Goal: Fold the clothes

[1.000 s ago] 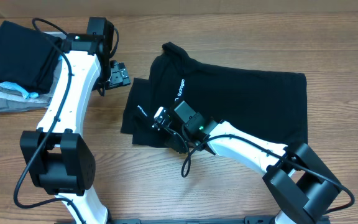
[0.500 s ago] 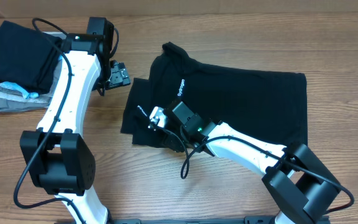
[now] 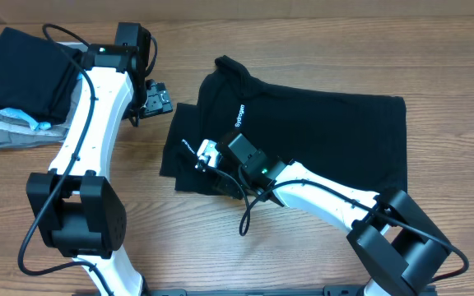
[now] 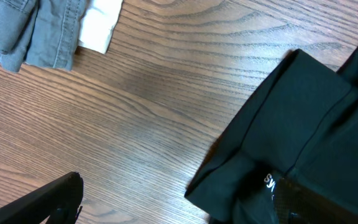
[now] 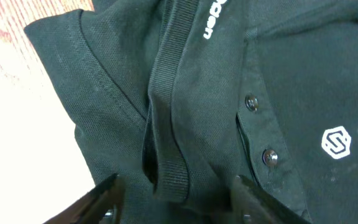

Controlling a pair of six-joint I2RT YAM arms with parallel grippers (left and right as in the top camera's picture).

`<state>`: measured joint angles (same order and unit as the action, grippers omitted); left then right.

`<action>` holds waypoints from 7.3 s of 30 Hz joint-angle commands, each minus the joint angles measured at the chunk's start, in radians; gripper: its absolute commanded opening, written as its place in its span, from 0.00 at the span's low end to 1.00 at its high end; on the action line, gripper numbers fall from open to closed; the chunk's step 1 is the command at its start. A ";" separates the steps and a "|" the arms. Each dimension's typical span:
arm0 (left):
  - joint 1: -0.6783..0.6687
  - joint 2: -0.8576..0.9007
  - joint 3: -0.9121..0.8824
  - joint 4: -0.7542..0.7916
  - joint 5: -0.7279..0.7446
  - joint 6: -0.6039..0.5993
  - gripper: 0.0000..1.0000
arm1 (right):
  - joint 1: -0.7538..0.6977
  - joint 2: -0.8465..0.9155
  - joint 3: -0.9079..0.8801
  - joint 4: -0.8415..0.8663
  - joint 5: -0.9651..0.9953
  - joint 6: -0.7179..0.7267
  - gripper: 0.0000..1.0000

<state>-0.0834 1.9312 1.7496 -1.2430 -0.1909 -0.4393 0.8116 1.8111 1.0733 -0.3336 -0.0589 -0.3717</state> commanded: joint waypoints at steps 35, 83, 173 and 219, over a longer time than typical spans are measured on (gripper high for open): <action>0.000 0.004 0.022 -0.002 0.008 -0.014 1.00 | -0.044 -0.013 0.004 0.113 0.006 0.002 0.04; 0.000 0.004 0.022 -0.002 0.008 -0.013 1.00 | -0.222 -0.232 0.041 0.027 0.086 0.466 0.19; 0.000 0.004 0.022 -0.002 0.008 -0.013 1.00 | -0.372 -0.230 0.016 -0.623 0.091 0.832 0.07; 0.000 0.004 0.022 -0.002 0.008 -0.014 1.00 | -0.706 -0.143 0.107 -0.542 0.117 0.764 0.04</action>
<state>-0.0834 1.9312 1.7496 -1.2427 -0.1909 -0.4393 0.1150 1.7721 1.1091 -0.8268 0.0566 0.4316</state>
